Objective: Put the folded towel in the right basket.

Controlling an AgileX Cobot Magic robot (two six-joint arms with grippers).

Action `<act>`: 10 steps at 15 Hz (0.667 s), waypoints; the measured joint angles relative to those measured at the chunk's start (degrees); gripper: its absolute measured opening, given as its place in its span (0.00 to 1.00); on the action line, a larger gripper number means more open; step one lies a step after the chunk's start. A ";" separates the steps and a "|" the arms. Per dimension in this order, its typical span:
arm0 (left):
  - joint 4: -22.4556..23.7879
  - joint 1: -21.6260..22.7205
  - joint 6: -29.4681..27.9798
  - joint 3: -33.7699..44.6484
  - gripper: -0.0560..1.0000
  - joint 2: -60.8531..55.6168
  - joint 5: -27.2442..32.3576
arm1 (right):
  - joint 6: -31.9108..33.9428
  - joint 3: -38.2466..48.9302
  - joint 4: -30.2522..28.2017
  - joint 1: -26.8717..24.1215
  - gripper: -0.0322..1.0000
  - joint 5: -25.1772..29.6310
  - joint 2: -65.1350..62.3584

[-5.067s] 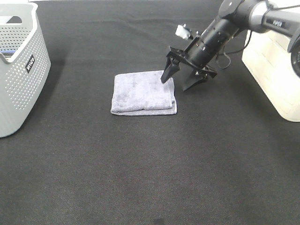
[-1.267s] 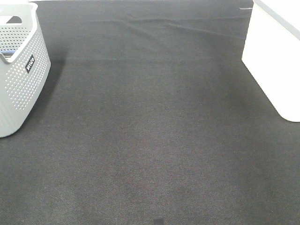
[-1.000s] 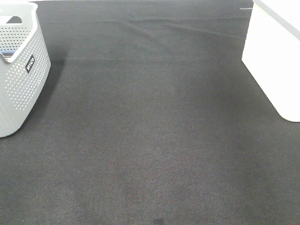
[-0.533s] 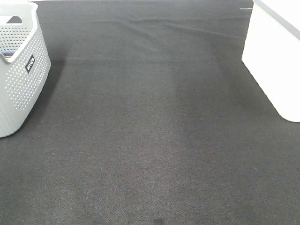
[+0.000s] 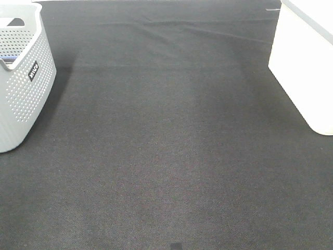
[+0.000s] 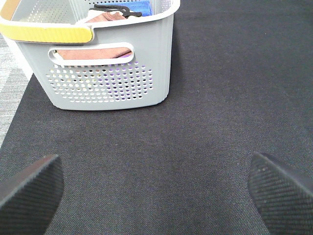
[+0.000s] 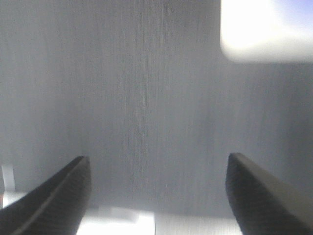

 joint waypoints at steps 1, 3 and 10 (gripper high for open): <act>0.00 0.00 0.00 0.00 0.98 0.00 0.00 | 0.06 5.21 0.00 0.00 0.73 0.00 -4.64; 0.00 0.00 0.00 0.00 0.98 0.00 0.00 | 0.06 14.73 0.00 0.00 0.73 0.00 -15.81; 0.00 0.00 0.00 0.00 0.98 0.00 0.00 | -1.83 28.30 -2.64 0.00 0.73 -6.02 -53.11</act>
